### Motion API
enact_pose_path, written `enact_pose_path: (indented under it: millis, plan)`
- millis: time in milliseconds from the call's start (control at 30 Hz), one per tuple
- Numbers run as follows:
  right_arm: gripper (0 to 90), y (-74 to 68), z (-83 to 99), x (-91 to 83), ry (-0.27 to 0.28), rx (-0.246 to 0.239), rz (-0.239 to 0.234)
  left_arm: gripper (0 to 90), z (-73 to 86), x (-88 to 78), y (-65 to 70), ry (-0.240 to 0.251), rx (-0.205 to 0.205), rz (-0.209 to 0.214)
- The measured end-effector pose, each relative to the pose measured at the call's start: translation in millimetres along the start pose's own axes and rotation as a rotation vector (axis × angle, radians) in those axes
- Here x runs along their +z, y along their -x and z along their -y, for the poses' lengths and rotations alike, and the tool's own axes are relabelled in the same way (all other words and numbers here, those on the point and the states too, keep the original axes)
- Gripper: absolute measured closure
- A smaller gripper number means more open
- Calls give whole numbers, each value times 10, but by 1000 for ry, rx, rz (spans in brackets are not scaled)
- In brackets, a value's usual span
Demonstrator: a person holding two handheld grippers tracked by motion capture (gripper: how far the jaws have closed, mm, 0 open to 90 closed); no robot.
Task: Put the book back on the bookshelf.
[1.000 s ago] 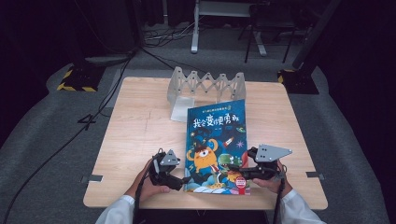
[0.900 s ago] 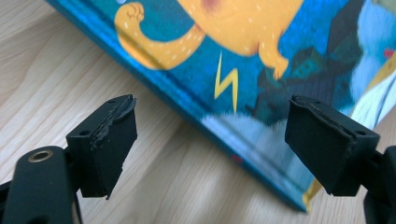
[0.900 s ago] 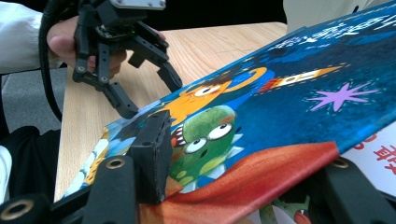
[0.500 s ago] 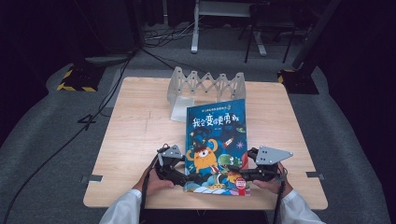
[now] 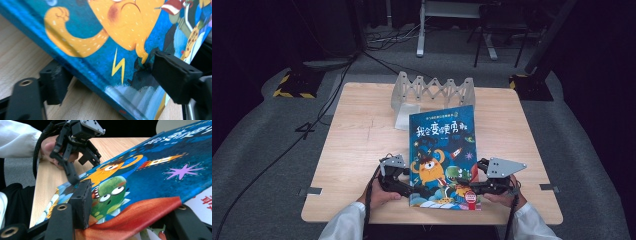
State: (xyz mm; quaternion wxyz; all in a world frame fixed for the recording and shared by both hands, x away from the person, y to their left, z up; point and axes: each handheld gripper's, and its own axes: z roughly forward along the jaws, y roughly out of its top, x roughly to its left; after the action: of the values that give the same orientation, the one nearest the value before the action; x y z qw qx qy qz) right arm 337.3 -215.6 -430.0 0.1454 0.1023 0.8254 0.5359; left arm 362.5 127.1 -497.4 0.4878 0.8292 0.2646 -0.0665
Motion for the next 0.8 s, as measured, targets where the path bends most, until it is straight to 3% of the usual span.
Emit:
enact_pose_path:
  millis: [33, 67, 133, 300, 367, 633, 800]
  plan:
    - [479, 3, 4, -8, 0, 0, -10, 254, 5, -23, 5, 14, -10, -3]
    - [489, 19, 21, -25, -8, 4, -24, 325, 0, -70, 52, 23, 15, -24]
    - [494, 28, 36, -37, -11, 9, -27, 355, -6, -94, 86, 28, 35, -32]
    - [550, 53, 126, -120, -18, 29, -74, 441, -15, -180, 256, 41, 149, -69]
    - [566, 57, 163, -161, -18, 37, -87, 453, -35, -186, 317, 59, 172, -76]
    - [644, 52, 271, -264, -10, 60, -112, 475, -230, -176, 376, 155, 187, -89]
    - [645, 107, 323, -278, -8, 95, -100, 488, -338, -172, 390, 172, 208, -104]
